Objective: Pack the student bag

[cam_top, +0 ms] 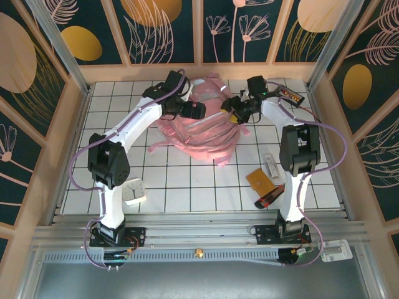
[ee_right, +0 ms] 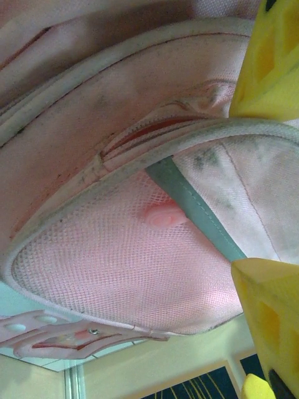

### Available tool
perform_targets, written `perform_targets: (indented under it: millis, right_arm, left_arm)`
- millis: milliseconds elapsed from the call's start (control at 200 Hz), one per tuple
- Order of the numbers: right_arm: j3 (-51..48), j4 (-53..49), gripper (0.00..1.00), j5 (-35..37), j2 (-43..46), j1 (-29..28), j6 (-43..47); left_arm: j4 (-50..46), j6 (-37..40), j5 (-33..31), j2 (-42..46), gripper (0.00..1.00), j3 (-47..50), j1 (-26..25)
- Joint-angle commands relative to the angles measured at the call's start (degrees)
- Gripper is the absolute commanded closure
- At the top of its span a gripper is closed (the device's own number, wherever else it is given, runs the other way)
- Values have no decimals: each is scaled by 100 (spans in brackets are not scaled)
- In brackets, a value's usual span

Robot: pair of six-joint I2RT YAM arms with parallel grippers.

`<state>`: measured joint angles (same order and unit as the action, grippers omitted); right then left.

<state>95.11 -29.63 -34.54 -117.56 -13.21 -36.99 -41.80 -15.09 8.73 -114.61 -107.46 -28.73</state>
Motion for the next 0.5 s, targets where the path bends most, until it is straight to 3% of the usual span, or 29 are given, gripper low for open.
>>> perform_targets:
  millis: [0,205,390,495]
  right_arm:
    - [153,393,43,-133,-116,-61,-175]
    - [-117,1288,50,-319,187,-127,-555]
    - [-395,1938,64,-543,352,-171,-1100]
    - [-379,2057,80,-685,315,-190,-1315]
  left_arm:
    - [-146,250,-38,-51,2,-179,-19]
    - [43,494,260,-71,8,-135,-135]
    - [153,850,-66,-127,8,-100,-391]
    - [303,1030,-177,-217,8,-127,-494]
